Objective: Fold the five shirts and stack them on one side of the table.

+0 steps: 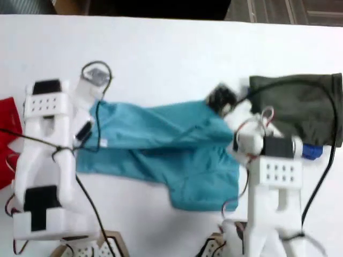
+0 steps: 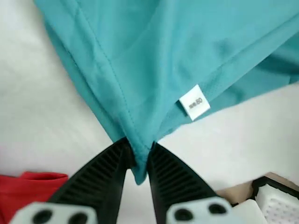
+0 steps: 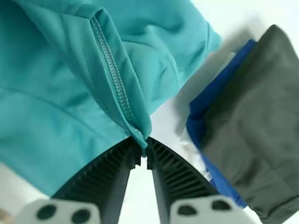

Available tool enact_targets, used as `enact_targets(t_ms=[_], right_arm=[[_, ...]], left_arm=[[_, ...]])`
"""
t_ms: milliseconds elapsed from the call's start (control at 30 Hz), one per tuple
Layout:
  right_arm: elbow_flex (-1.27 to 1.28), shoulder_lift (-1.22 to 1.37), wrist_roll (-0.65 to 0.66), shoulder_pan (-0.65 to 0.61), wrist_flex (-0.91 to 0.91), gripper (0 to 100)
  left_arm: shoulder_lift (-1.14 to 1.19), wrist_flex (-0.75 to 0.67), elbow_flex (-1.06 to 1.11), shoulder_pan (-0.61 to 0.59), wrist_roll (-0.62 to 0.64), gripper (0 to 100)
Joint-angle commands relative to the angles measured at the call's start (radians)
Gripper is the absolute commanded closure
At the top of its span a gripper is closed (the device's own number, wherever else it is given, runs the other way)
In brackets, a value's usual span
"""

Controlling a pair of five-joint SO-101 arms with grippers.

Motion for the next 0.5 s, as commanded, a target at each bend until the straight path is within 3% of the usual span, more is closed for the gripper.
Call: enact_targets(t_ms=[0,267,467], right_arm=[[0.114,-0.208,0.055,0.007,0.036,97.8],[0.259,-0.567,0.097,-0.001,0.202,97.8],[0.348,-0.634,0.097,0.001,0.205,97.8]], left_arm=[[-0.100,-0.028,0.081,-0.005,-0.009,97],[-0.222,-0.021,0.231,-0.003,-0.011,97],[-0.250,-0.072,0.355,-0.006,-0.011,97]])
